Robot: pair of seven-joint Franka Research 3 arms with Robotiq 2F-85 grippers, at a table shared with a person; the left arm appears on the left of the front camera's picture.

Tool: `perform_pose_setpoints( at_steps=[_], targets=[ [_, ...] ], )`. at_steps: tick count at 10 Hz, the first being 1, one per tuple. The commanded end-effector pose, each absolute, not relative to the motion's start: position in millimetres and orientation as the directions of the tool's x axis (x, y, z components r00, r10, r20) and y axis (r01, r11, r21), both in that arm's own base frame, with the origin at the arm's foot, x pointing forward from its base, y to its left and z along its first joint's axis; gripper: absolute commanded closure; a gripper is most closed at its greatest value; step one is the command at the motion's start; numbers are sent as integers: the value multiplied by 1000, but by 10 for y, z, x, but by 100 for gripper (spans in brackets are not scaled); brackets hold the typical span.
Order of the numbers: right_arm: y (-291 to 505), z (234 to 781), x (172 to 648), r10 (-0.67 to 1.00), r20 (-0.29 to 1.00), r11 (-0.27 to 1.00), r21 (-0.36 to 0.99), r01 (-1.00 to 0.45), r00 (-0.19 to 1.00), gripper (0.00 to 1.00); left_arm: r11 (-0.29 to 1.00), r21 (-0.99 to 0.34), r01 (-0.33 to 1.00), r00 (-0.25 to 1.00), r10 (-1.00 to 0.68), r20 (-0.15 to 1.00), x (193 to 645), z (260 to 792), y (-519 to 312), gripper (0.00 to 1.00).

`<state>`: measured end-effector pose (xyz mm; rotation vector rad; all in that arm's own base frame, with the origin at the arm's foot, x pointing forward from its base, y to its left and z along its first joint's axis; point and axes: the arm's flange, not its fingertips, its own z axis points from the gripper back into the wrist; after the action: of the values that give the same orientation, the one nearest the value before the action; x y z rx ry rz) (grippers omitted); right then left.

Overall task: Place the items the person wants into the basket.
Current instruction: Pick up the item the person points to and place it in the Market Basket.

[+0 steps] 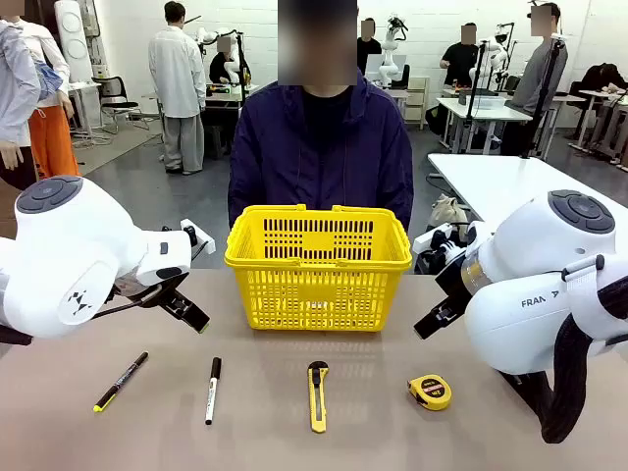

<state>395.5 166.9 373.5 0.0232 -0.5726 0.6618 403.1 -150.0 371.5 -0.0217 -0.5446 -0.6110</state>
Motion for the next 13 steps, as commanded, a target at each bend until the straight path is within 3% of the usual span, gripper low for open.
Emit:
perform_pose_setpoints(
  at_steps=[1,13],
  targets=[
    [1669,3735,3955,574,509,794,-157,-587,641,0,823,138,551,683,-540,492,4031,3715,-1501,0],
    [1669,3735,3955,574,509,794,-157,-587,641,0,823,138,551,683,-540,492,4031,3715,-1501,0]
  ],
)
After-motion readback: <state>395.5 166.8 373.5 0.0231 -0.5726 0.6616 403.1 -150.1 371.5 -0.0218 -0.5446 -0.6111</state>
